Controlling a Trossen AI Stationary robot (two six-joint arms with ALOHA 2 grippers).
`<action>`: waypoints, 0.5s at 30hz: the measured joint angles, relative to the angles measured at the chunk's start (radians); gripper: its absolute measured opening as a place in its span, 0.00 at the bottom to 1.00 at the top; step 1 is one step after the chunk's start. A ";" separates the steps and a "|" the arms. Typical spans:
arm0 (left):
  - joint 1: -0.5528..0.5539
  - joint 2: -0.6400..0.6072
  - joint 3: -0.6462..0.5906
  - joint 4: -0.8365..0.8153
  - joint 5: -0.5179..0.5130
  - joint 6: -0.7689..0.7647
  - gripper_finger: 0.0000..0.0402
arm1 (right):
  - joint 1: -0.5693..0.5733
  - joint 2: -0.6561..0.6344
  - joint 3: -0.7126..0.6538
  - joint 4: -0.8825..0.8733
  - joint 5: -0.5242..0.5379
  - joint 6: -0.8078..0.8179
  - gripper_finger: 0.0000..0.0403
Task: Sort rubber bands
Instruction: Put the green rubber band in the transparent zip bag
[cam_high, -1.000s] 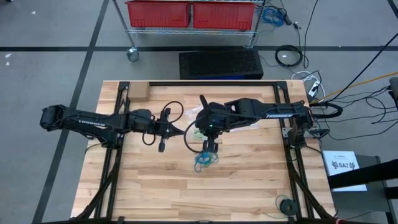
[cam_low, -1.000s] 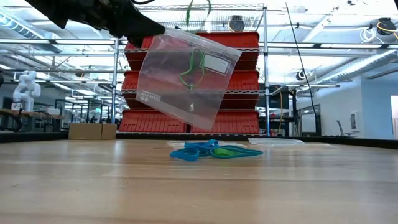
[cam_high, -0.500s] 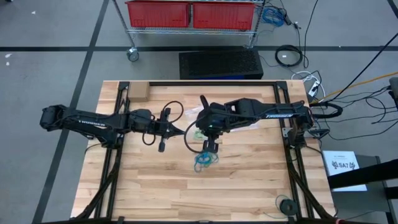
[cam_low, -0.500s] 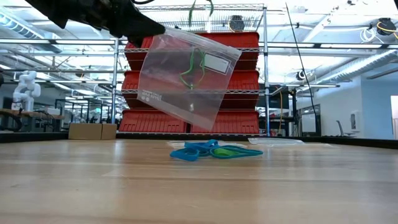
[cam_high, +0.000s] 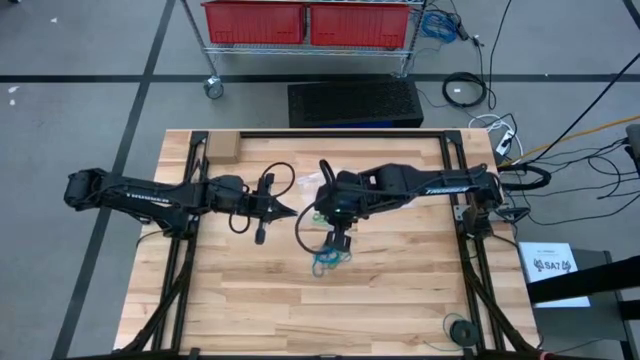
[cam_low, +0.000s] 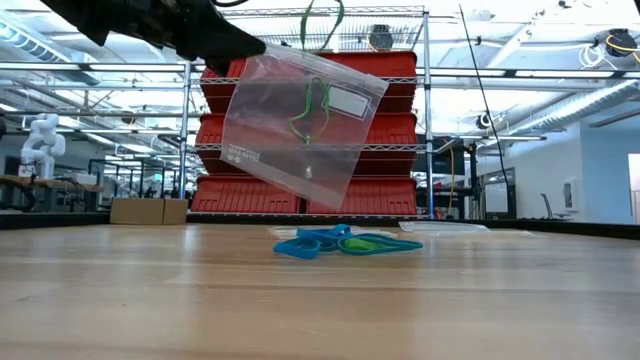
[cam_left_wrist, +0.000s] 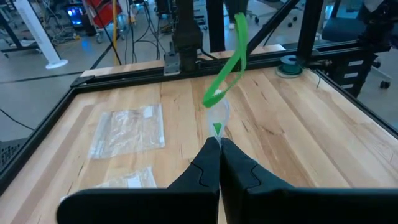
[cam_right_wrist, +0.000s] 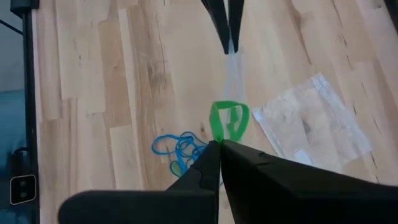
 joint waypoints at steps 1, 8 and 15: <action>0.000 0.000 0.000 0.000 0.000 0.000 0.00 | 0.003 0.000 0.000 0.001 0.000 0.005 0.00; 0.000 0.000 0.000 0.000 0.000 -0.003 0.00 | 0.008 0.000 0.000 0.008 0.000 0.029 0.00; 0.000 0.000 0.000 0.000 0.000 -0.003 0.00 | 0.007 0.000 0.000 0.007 0.000 0.030 0.00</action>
